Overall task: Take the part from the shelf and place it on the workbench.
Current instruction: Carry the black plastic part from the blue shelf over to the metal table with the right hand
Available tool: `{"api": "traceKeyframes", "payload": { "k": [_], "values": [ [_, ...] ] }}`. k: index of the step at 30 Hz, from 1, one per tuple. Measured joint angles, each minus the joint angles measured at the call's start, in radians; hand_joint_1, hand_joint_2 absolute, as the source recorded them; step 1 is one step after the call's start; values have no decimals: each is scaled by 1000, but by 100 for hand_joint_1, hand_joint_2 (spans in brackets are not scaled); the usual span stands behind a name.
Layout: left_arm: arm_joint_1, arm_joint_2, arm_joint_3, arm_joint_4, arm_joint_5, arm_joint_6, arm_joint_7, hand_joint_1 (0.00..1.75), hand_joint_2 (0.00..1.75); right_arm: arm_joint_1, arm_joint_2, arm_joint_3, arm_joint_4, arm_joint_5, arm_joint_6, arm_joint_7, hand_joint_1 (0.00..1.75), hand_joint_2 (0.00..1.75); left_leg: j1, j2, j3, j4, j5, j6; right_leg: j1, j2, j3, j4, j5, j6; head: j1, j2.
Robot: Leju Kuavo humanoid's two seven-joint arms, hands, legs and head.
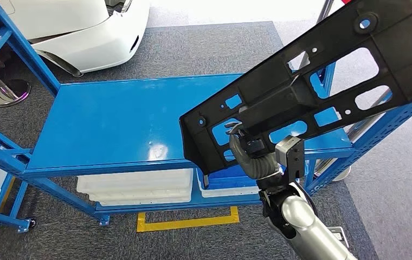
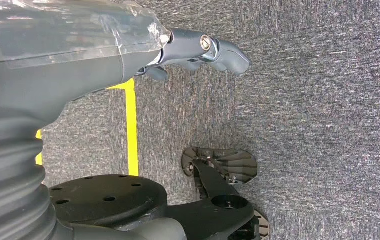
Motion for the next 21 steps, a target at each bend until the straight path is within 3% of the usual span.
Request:
{"api": "traceKeyframes", "payload": {
  "k": [11, 21],
  "values": [
    [0, 0, 0, 0, 0, 0, 0, 0, 175, -1, 0, 0, 0, 6, 1, 3, 175, 175, 0, 0, 0, 0, 0, 0, 0, 0, 0, 0, 0, 0, 0, 0],
    [0, 2, 0, 0, -1, 0, -12, 0, 175, -55, -5, 27, 0, 158, 42, 111, 175, 175, 0, 0, 0, 0, 0, 0, 0, 0, 0, 0, 0, 0, 5, 0]
  ]
}}
